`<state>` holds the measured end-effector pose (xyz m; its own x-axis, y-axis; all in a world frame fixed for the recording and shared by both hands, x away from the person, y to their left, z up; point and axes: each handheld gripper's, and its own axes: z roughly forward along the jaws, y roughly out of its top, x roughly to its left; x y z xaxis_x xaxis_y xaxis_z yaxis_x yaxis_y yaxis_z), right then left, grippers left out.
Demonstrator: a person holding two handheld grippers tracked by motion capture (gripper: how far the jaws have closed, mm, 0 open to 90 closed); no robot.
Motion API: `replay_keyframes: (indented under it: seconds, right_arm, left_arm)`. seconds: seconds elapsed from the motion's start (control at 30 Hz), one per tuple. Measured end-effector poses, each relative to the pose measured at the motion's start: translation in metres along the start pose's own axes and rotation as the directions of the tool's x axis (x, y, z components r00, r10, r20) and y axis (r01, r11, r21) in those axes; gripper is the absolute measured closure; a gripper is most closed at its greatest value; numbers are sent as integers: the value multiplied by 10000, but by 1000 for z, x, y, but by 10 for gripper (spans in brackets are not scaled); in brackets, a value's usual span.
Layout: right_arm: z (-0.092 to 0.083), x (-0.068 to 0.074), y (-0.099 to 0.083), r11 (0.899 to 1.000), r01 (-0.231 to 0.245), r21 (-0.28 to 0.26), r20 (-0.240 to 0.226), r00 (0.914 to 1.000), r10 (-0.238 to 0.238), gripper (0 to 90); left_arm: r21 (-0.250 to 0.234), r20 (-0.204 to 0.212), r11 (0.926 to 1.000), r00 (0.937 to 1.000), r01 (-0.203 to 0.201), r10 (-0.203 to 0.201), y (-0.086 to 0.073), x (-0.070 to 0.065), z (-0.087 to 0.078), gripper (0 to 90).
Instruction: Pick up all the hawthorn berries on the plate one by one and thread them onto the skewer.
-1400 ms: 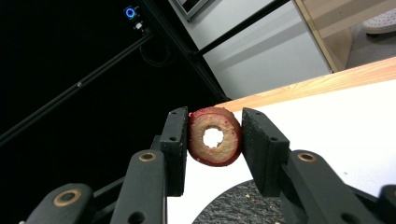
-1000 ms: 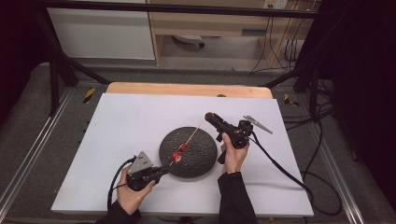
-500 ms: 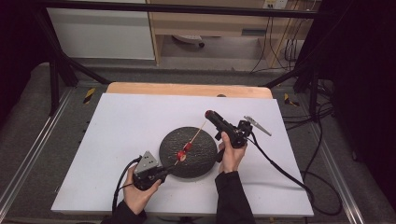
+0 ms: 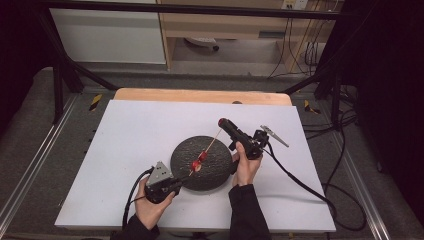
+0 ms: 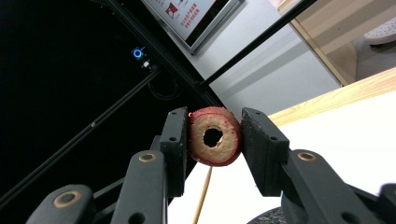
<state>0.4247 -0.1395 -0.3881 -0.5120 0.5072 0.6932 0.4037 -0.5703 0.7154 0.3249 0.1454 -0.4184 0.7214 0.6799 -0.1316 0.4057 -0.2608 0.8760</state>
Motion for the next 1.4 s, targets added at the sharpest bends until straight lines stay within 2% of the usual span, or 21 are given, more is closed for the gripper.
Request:
replay_keyframes:
  seconds: [0.6,0.8,1.0,1.2,1.27,1.4]
  right_arm:
    - [1,0,-7,9997,-232,-80,-112,9997,231,629]
    - [-1,2,-7,9997,-200,-124,-120,9997,198,630]
    - [-1,2,-8,9981,-560,-247,-156,9983,556,631]
    - [0,2,-9,9980,-510,-374,-239,9985,501,633]
    - [0,1,-10,9985,-498,-244,-271,9984,491,633]
    - [0,1,-15,9986,-520,-32,-304,9982,518,633]
  left_arm:
    - [-127,-197,9984,9983,548,-551,12,-11,11,887]
    - [-133,-232,9988,9986,482,-485,11,-11,12,888]
    - [-311,-282,9983,9983,492,-501,12,-16,12,888]
    - [-406,-169,9967,9974,697,-704,10,-19,14,888]
    - [-579,-192,9951,9965,806,-819,11,-19,14,888]
    - [-490,-196,9949,9958,880,-890,14,-17,16,888]
